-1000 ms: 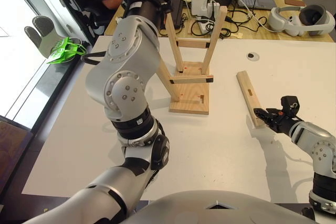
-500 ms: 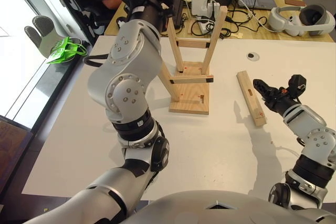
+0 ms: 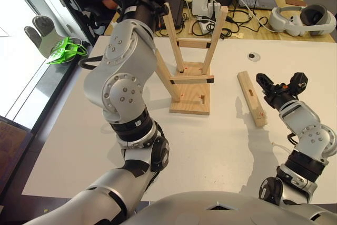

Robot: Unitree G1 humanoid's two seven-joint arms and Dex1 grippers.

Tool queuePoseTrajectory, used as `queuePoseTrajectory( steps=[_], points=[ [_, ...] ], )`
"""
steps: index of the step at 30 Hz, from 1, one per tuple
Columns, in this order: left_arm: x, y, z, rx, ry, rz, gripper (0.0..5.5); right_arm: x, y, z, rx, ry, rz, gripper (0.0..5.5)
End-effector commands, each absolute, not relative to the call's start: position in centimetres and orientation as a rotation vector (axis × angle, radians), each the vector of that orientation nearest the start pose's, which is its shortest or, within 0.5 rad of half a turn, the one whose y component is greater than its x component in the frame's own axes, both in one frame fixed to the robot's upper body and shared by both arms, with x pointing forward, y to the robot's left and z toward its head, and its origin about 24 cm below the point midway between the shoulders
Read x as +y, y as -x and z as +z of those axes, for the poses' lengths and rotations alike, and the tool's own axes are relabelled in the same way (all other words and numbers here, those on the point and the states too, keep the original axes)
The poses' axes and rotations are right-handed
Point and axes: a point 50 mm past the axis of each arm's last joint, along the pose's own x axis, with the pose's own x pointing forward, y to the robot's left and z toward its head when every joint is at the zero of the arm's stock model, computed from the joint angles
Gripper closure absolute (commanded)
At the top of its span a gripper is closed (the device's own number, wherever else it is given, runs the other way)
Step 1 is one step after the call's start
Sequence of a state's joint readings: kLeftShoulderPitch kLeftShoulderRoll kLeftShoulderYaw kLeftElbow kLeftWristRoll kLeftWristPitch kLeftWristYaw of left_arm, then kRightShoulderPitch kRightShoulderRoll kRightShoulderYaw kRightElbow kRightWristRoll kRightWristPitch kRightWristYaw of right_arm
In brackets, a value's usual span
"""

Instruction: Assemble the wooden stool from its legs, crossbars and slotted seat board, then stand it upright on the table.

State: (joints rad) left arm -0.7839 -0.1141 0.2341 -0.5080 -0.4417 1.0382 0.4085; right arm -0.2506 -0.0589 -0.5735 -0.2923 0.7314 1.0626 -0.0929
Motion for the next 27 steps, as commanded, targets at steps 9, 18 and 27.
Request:
queuePoseTrajectory(
  steps=[9, 18, 27],
  points=[
    [10.9, -29.3, 25.5, -0.128, 0.395, -0.060, 2.63, -22.2, -26.6, 9.2, 0.372, -0.650, -0.053, 1.64],
    [11.0, -29.0, 25.3, -0.137, 0.407, -0.036, 2.63, -22.9, -27.0, 9.0, 0.395, -0.633, -0.073, 1.64],
    [11.3, -29.1, 25.0, -0.153, 0.373, -0.016, 2.63, -21.5, -29.2, 14.6, 0.129, -0.378, -0.077, 1.64]
  ],
)
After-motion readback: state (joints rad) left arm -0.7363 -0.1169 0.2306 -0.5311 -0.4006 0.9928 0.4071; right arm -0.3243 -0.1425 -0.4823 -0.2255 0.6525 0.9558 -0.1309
